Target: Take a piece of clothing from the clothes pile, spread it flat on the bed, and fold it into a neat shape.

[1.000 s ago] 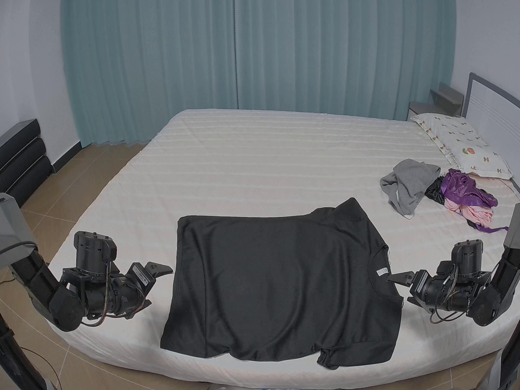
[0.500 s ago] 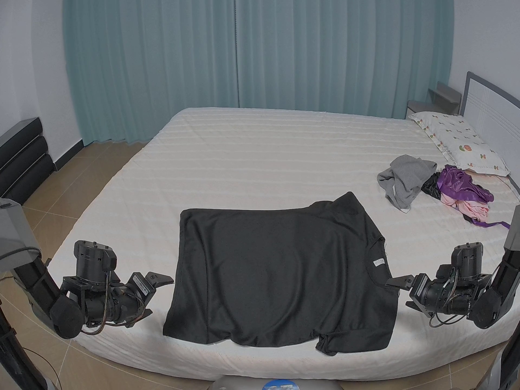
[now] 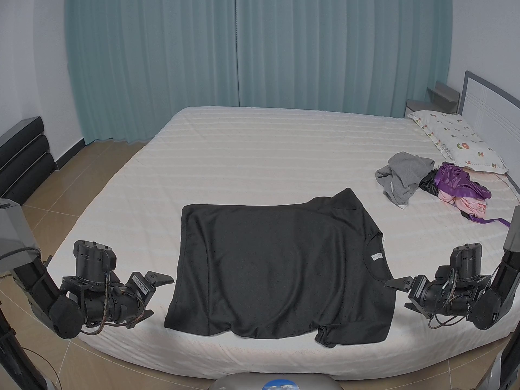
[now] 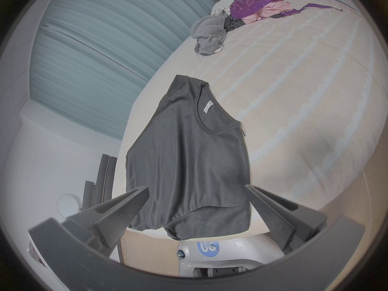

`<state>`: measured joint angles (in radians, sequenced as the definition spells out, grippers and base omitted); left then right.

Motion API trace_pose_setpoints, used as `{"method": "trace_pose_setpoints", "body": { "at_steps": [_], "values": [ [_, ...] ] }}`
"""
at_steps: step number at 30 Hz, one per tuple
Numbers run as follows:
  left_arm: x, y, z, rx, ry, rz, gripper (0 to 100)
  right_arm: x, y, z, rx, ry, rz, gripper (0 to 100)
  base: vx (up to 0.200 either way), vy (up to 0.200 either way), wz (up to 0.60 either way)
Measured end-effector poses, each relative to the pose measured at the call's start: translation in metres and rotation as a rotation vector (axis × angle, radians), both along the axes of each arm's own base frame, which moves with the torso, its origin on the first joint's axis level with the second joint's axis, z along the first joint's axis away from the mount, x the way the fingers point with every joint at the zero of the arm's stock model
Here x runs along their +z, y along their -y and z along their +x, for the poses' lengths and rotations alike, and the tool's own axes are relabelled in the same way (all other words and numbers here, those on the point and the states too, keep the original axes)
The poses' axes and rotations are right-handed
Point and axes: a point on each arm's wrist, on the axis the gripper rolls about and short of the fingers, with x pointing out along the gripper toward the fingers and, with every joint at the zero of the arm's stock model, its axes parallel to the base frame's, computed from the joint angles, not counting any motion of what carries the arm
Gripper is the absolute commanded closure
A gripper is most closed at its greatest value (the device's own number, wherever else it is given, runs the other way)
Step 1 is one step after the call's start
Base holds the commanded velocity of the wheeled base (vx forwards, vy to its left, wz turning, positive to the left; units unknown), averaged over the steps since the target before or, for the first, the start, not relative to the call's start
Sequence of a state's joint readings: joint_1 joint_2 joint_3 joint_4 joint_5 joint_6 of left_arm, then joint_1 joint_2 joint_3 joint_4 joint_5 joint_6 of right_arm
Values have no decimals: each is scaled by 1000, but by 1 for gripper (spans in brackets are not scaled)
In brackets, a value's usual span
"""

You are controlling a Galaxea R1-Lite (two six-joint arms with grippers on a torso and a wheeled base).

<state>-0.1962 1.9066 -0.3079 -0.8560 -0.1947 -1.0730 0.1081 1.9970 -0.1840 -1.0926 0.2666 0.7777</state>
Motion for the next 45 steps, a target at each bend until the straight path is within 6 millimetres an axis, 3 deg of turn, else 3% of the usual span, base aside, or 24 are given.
{"method": "trace_pose_setpoints", "body": {
  "at_steps": [7,20,29,39,45],
  "values": [
    [1,1,0,0,-9,-32,0,-1,-1,-1,6,-6,-2,0,0,-171,0],
    [-9,-1,-6,-39,-29,44,0,-3,-2,-1,10,-13,-2,0,0,0,0],
    [-31,0,-7,-45,-70,169,0,-3,-2,-1,11,-16,-2,0,0,0,0],
    [-57,18,-1,-62,33,333,0,-5,-3,-1,15,-22,-3,0,0,0,0],
    [-74,24,1,-107,10,379,0,-6,-5,0,22,-26,-3,0,0,0,0]
  ]
}}
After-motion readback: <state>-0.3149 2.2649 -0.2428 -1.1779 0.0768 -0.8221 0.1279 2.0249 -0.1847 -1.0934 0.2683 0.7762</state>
